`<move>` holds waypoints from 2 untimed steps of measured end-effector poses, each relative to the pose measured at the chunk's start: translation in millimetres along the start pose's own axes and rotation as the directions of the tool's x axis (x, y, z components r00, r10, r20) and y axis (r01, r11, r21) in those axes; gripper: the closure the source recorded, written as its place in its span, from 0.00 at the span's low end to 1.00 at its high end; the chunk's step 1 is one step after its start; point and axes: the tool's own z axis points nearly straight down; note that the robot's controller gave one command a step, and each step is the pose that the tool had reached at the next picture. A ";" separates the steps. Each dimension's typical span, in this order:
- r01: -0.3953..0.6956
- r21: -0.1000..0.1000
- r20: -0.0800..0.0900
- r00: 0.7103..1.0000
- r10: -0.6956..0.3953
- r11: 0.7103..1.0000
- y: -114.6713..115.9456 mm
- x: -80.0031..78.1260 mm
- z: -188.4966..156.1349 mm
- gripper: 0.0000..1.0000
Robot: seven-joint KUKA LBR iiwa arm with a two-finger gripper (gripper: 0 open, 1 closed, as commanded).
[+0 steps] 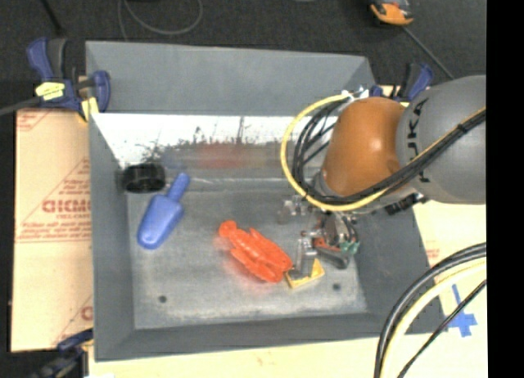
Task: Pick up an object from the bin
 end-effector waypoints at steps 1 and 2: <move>0.000 0.000 0.007 1.000 0.000 1.000 -0.1 -1.5 -4.5 0.00; 0.069 0.003 0.014 0.997 -0.069 0.998 28.5 -24.9 25.7 0.00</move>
Offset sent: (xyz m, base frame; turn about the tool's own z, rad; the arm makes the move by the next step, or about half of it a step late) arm 0.0431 0.0625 -0.0615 -0.1504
